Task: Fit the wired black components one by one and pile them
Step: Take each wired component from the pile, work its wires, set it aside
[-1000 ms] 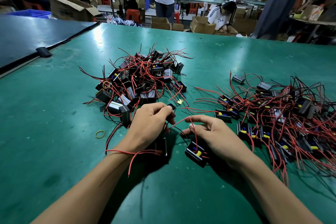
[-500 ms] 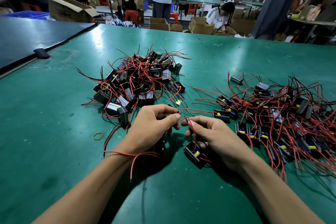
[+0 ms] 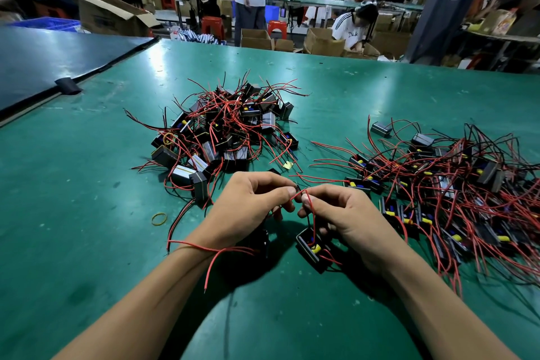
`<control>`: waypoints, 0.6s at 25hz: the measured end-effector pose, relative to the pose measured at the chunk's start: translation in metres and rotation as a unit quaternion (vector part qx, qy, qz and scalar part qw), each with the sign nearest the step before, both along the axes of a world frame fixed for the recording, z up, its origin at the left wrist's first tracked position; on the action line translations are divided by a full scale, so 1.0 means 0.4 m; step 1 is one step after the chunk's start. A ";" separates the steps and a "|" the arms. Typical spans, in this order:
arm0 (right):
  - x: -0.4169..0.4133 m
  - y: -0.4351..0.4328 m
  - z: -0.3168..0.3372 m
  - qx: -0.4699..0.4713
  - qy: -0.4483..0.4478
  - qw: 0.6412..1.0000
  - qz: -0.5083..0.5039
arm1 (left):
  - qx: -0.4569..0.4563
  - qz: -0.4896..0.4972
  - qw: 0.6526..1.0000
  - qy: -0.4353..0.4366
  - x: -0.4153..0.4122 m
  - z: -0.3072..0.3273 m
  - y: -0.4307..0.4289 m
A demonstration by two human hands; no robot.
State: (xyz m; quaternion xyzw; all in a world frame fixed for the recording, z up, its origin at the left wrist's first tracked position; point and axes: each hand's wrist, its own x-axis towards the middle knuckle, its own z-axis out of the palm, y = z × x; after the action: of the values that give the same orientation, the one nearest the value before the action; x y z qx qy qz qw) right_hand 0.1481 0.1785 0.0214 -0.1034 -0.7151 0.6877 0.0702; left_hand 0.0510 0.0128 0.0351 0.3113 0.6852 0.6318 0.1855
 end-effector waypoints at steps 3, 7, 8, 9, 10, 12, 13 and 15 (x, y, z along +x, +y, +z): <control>0.000 0.002 0.001 0.015 0.008 1.000 -0.005 | 0.008 0.004 1.000 0.005 0.000 -0.001 0.001; 0.000 -0.003 0.003 0.048 0.021 0.999 -0.012 | 0.015 0.002 1.000 0.007 0.000 -0.002 0.002; 0.001 -0.004 0.004 0.054 0.025 0.998 -0.016 | 0.017 0.003 1.000 0.008 0.000 -0.003 0.002; 0.001 -0.005 0.005 0.058 0.029 0.998 -0.019 | 0.018 0.003 1.000 0.010 -0.001 -0.003 0.001; 0.001 -0.006 0.005 0.059 0.033 0.997 -0.022 | 0.018 0.004 1.000 0.012 -0.002 -0.003 0.001; 0.001 -0.007 0.006 0.061 0.037 0.997 -0.026 | 0.016 0.005 1.000 0.013 -0.003 -0.004 0.001; 0.001 -0.009 0.005 0.062 0.037 0.997 -0.027 | 0.015 0.005 1.000 0.012 -0.003 -0.004 0.002; 0.000 -0.011 0.003 0.065 0.036 0.997 -0.028 | 0.015 0.005 1.000 0.012 -0.003 -0.005 0.003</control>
State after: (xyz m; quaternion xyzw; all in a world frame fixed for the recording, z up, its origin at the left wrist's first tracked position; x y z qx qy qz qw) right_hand 0.1480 0.1741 0.0227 -0.0933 -0.7523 0.6407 0.1219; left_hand 0.0496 0.0138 0.0331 0.3178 0.6796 0.6391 0.1695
